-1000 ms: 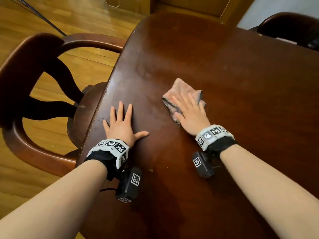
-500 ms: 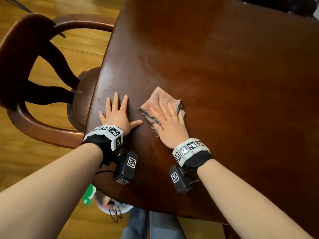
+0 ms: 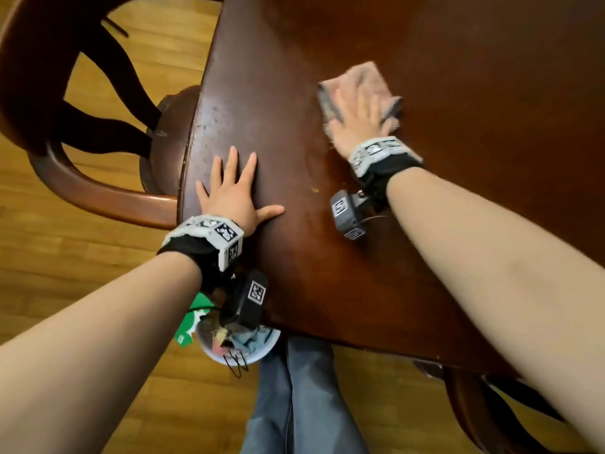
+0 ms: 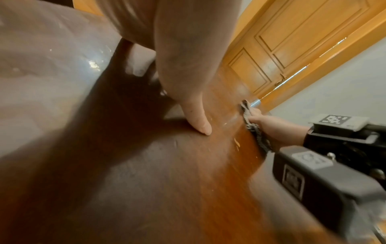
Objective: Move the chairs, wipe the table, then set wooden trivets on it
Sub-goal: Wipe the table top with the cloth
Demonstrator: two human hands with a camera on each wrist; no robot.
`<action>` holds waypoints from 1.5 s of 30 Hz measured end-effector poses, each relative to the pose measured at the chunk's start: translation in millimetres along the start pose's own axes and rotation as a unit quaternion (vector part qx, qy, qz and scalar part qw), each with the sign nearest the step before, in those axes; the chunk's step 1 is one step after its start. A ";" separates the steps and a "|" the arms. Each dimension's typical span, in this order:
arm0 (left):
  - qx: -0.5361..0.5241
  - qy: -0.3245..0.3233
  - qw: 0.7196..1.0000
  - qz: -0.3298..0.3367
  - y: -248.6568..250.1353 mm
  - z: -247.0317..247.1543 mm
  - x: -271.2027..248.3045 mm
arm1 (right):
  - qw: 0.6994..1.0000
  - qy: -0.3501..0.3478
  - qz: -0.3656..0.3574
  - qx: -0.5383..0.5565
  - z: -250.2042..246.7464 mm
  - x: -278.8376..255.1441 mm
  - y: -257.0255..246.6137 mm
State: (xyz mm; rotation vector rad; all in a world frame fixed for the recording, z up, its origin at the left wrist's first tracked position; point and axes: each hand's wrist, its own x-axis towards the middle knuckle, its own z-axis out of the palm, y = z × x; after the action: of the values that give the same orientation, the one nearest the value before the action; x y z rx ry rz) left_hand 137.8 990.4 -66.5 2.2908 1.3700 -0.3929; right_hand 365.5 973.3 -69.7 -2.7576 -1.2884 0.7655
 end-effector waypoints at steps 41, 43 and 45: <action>0.016 -0.021 1.000 0.008 -44.9 29.2 -86.8 | 0.984 -0.035 -0.162 -0.060 104.9 -245.8 38.2; 0.008 -0.017 1.000 -0.005 -49.7 24.6 -80.6 | 0.980 -0.039 -0.184 -0.060 106.6 -233.4 11.6; 0.017 -0.010 1.000 0.003 -52.4 22.8 -75.2 | 0.978 -0.033 -0.196 -0.061 106.4 -215.5 -10.2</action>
State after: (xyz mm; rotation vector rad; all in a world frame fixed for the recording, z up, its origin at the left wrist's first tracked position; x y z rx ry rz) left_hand 55.8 943.5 -63.7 2.3122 1.3576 -0.4395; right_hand 195.1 803.4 -69.3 -2.4510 -1.8699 0.7695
